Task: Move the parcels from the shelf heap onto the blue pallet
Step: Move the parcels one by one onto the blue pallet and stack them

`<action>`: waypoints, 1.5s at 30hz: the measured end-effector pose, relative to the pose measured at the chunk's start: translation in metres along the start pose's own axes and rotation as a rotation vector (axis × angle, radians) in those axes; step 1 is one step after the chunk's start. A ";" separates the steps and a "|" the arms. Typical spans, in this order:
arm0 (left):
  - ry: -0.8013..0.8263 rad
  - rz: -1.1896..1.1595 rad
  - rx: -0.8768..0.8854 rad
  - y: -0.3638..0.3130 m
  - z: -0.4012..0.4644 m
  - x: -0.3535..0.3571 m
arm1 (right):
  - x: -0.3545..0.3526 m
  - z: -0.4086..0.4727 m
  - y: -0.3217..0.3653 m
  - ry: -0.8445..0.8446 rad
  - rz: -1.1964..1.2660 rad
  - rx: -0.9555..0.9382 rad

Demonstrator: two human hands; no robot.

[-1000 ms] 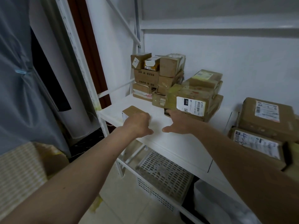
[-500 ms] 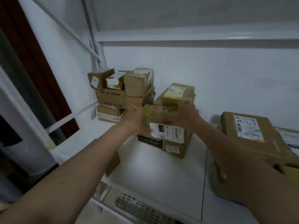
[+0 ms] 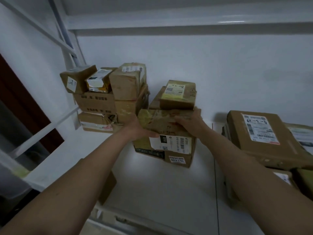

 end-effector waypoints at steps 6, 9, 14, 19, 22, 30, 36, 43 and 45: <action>0.052 0.004 0.117 -0.005 -0.017 -0.011 | -0.003 -0.037 0.024 -0.055 0.088 0.011; 0.046 -0.014 0.158 -0.008 -0.027 -0.022 | -0.007 -0.055 0.036 -0.099 0.107 0.014; 0.030 -0.102 0.222 -0.032 -0.041 -0.026 | -0.030 -0.095 0.043 -0.257 0.074 -0.001; -0.001 -0.036 0.225 -0.054 -0.054 -0.010 | -0.063 -0.127 0.027 -0.447 0.004 0.022; -0.008 -0.069 0.290 -0.072 -0.064 -0.001 | -0.085 -0.147 0.023 -0.531 0.014 0.033; 0.102 -0.500 0.277 -0.126 -0.073 0.026 | -0.145 -0.175 0.016 -0.615 0.022 0.062; 0.321 -0.844 0.421 -0.190 -0.067 0.046 | -0.211 -0.181 0.006 -0.547 0.223 0.067; 0.215 -1.034 0.353 -0.265 -0.048 0.095 | -0.268 -0.168 0.004 -0.384 0.343 -0.020; 0.253 -1.059 0.306 -0.277 -0.045 0.112 | -0.273 -0.157 0.000 -0.321 0.305 -0.047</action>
Point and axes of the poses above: each hand's wrist, its own z-axis towards the middle knuckle, its own x-axis out of the palm, y = z × x, the point moved 3 cm from there along z, towards the middle knuckle, and after that the axes turned 12 degrees about z, right-handed, at the moved point
